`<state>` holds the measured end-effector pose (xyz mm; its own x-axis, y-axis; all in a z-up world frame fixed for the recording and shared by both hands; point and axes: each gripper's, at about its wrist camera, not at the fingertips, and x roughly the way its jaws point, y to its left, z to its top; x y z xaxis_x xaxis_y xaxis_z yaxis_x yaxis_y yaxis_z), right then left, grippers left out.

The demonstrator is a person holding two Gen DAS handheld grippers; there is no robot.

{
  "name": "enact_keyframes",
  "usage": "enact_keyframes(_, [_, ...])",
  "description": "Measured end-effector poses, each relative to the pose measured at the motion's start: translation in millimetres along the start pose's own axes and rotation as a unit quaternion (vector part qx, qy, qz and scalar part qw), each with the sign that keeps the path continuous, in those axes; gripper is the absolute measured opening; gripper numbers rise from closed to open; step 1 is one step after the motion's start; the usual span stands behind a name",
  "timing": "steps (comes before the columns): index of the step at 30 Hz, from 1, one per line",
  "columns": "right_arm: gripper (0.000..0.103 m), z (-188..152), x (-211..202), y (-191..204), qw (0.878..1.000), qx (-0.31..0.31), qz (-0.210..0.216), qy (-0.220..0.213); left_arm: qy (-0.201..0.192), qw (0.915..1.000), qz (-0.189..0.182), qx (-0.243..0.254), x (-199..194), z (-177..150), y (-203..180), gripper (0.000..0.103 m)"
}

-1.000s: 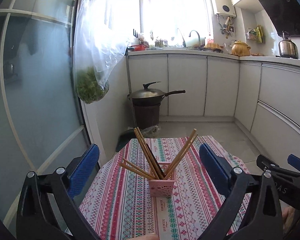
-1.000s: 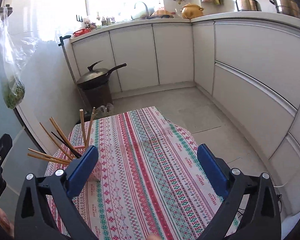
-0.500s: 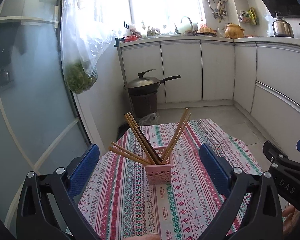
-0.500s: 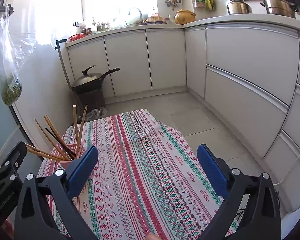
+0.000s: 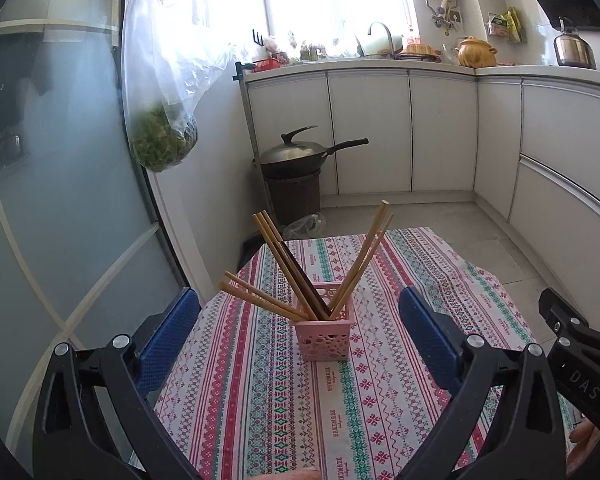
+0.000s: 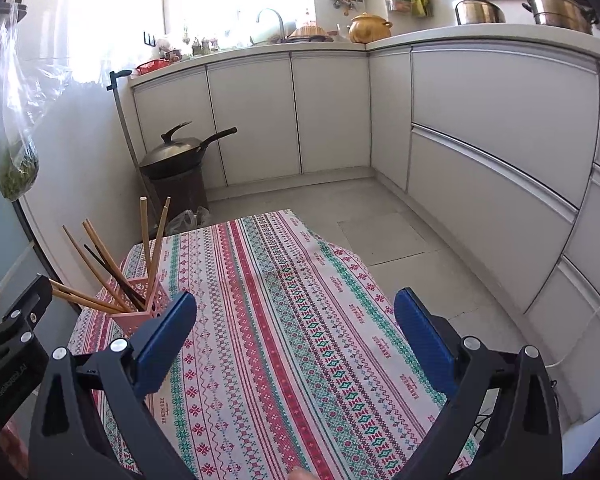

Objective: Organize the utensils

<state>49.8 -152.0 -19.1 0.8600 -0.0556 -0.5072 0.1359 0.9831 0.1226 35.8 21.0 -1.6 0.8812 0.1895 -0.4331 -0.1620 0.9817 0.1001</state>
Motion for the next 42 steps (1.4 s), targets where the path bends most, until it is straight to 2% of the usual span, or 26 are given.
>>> enact_keyframes(19, [0.096, -2.9, 9.1, 0.6, 1.0, 0.004, 0.005, 0.027, 0.017, 0.9998, 0.0, -0.006, 7.8, -3.3, 1.5, 0.096])
enact_keyframes(42, [0.096, -4.0, 10.2, 1.3, 0.999, 0.005, 0.006, 0.031, 0.023, 0.9997, 0.003, -0.005, 10.8, -5.1, 0.6, 0.096])
